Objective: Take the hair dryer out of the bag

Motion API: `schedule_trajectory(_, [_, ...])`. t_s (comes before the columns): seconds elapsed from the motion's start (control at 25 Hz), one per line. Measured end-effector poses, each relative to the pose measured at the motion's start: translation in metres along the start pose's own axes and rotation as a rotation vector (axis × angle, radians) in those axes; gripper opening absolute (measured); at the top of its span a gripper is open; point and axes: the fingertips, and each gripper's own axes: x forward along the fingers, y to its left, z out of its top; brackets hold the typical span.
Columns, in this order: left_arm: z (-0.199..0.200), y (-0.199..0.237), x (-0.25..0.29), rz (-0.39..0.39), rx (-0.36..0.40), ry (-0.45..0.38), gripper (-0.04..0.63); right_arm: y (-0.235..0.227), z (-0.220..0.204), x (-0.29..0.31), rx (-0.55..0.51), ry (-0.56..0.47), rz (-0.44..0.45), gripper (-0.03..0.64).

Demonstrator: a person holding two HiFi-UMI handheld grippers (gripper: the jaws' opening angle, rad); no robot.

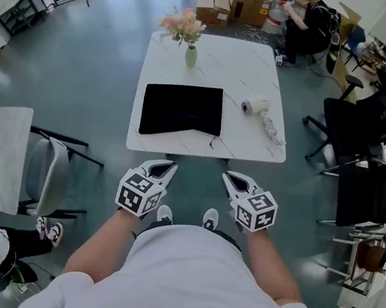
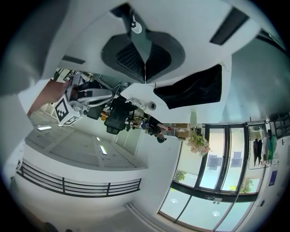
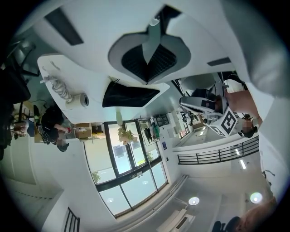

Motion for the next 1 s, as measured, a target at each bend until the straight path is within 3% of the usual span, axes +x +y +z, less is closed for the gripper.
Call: schedule_trajectory(1.0, [-0.005, -0.008, 0.002, -0.024, 0.014, 0.015, 0.017, 0.007, -0.016, -0.009, -0.003, 0.035, -0.009, 0.015])
